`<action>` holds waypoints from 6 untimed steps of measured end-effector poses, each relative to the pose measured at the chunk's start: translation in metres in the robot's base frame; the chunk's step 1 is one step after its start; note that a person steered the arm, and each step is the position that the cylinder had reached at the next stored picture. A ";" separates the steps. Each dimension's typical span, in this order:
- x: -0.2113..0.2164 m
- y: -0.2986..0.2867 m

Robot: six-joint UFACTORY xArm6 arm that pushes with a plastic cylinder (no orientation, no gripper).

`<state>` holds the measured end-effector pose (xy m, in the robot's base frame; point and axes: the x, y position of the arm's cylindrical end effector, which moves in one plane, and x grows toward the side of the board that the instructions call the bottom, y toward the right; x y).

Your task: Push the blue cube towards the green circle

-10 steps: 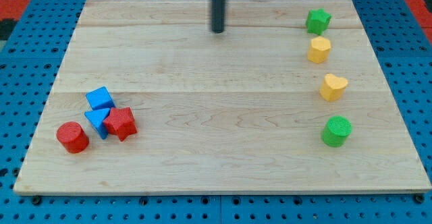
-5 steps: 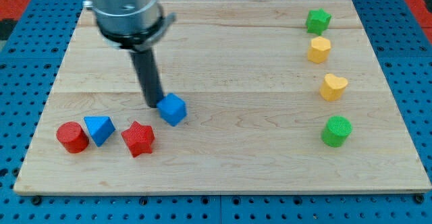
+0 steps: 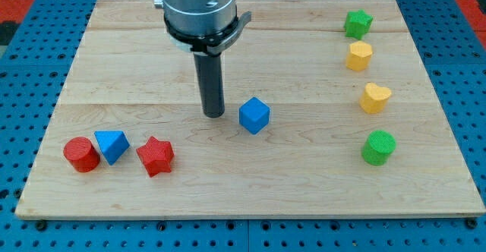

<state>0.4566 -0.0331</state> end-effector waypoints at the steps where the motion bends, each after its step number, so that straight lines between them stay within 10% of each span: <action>1: 0.010 0.091; 3: 0.091 0.052; 6: 0.063 0.150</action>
<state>0.5197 0.1174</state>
